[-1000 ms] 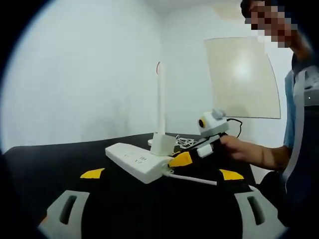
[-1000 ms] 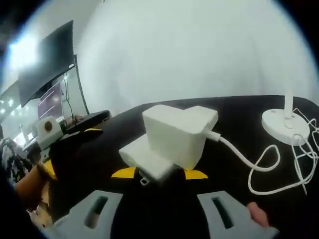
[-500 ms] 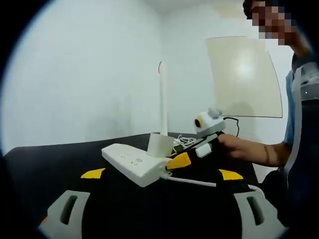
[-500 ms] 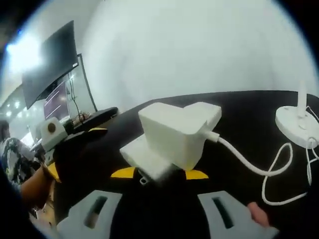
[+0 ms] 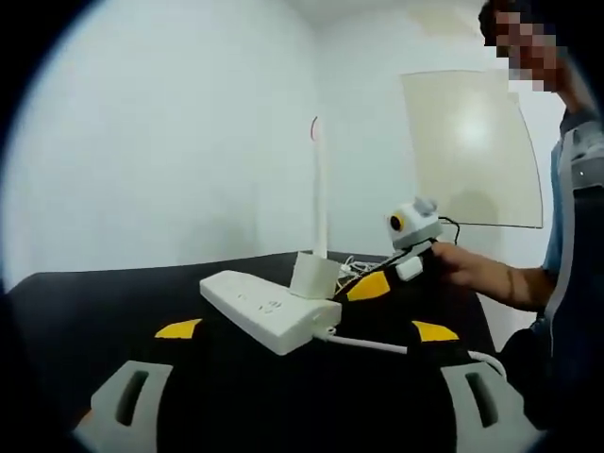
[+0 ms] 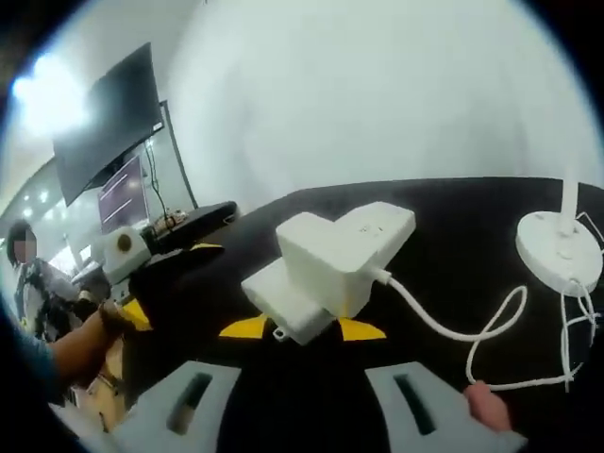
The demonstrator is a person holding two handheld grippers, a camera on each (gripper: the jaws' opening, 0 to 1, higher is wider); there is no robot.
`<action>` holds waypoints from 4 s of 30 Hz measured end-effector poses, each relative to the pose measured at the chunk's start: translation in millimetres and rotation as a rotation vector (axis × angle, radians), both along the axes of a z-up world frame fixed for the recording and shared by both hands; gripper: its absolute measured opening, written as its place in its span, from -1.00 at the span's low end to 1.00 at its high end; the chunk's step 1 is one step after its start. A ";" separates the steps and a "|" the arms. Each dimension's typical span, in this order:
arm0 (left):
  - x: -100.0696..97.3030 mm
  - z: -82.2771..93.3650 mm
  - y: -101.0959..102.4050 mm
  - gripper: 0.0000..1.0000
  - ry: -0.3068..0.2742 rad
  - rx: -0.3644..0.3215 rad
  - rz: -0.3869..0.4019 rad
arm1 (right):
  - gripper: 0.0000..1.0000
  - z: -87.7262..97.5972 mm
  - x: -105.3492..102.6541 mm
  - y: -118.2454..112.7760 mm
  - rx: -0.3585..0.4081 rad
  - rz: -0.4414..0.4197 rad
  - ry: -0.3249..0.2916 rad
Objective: Insert the desk lamp plug into the socket, turn on the power strip switch, turn on the lamp switch, then turn off the lamp switch, turn off the power strip switch, and remove the plug from the socket.
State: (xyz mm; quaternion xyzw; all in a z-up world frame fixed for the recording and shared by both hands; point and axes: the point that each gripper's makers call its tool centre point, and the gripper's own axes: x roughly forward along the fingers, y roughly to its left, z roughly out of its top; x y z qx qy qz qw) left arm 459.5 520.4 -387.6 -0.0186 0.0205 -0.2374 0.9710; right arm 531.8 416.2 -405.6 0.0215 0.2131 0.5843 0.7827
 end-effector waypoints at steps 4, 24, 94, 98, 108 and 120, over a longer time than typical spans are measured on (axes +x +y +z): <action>2.6 4.4 3.6 0.62 0.002 -0.029 0.011 | -0.45 16.3 -1.1 -15.3 0.021 -0.005 -0.003; 31.8 32.5 -6.8 0.60 -0.034 0.020 -0.013 | -0.45 48.4 27.6 -82.1 -0.029 0.041 -0.042; 67.6 4.1 -9.4 0.65 -0.038 -0.006 -0.018 | -0.39 65.7 208.2 -164.1 0.176 0.027 -0.062; 67.9 3.9 -8.7 0.65 -0.037 -0.006 -0.018 | -0.39 60.7 218.4 -159.6 0.152 0.045 -0.085; 68.6 0.5 -8.6 0.63 -0.026 0.008 -0.013 | -0.39 48.4 235.5 -147.2 0.131 0.079 -0.115; 67.4 -0.7 -9.3 0.61 -0.022 0.012 -0.009 | -0.42 37.0 240.2 -134.5 0.126 0.142 -0.128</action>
